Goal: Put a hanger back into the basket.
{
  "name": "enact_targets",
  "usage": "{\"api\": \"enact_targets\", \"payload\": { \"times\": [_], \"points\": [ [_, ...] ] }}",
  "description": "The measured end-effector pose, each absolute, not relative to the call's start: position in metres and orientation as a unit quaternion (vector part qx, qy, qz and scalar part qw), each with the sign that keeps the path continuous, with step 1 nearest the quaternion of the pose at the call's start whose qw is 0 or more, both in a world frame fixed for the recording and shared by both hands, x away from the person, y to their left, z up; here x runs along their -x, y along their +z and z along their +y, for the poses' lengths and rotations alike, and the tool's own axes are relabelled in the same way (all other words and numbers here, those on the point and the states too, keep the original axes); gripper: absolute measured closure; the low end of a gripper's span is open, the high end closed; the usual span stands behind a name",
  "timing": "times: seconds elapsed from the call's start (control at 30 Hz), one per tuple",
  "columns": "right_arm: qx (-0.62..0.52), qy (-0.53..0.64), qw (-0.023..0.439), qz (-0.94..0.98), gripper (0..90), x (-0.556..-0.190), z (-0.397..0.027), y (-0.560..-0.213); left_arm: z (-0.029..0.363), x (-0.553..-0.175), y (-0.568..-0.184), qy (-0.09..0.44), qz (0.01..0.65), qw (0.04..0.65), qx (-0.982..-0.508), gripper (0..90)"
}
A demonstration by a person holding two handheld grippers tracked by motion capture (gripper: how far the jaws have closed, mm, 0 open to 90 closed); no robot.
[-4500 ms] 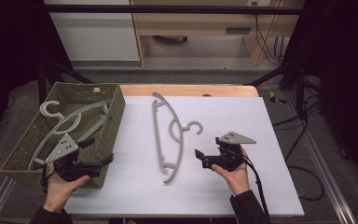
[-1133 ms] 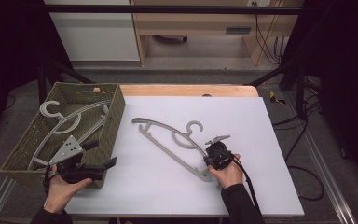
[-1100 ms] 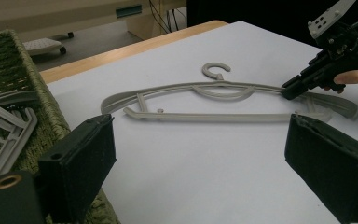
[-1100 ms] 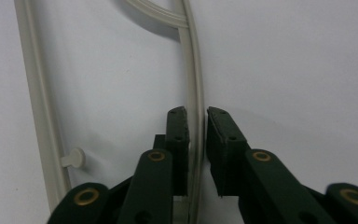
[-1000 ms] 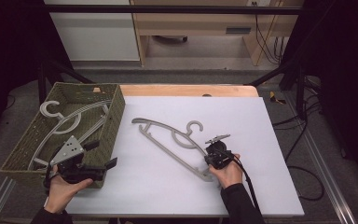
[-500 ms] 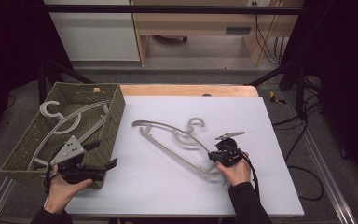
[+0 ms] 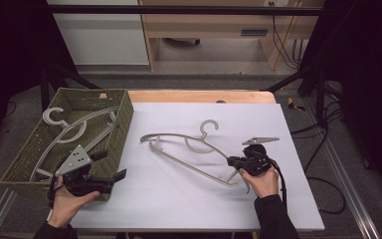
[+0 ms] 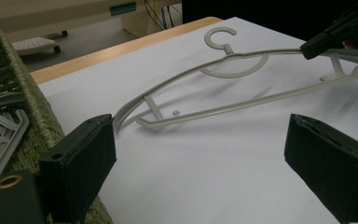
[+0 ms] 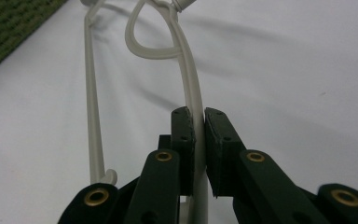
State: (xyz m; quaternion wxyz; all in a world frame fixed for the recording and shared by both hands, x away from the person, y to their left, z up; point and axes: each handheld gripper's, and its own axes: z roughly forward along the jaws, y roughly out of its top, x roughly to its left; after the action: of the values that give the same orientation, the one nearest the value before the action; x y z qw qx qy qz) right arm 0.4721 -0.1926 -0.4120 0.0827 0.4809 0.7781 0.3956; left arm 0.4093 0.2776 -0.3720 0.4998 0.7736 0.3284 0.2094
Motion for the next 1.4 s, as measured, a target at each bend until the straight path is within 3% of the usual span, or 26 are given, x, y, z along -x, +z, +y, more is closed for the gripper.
{"api": "enact_targets", "payload": {
  "times": [0.47,0.8,1.13,1.4],
  "points": [
    [-0.443,0.436,0.07,0.78,82.8,-0.46,-0.202,-0.387,0.258,-0.414,-0.356,0.211,0.302,0.491,-0.79,8.2],
    [-0.403,0.441,0.054,0.8,82.8,-0.446,-0.201,-0.379,0.235,-0.436,-0.346,0.18,0.284,0.454,-0.825,9.0],
    [-0.376,0.446,0.04,0.811,82.7,-0.439,-0.197,-0.379,0.21,-0.456,-0.358,0.166,0.265,0.405,-0.859,13.0],
    [-0.361,0.441,0.031,0.821,82.7,-0.433,-0.193,-0.381,0.197,-0.468,-0.375,0.155,0.241,0.355,-0.89,22.4]
  ]
}}
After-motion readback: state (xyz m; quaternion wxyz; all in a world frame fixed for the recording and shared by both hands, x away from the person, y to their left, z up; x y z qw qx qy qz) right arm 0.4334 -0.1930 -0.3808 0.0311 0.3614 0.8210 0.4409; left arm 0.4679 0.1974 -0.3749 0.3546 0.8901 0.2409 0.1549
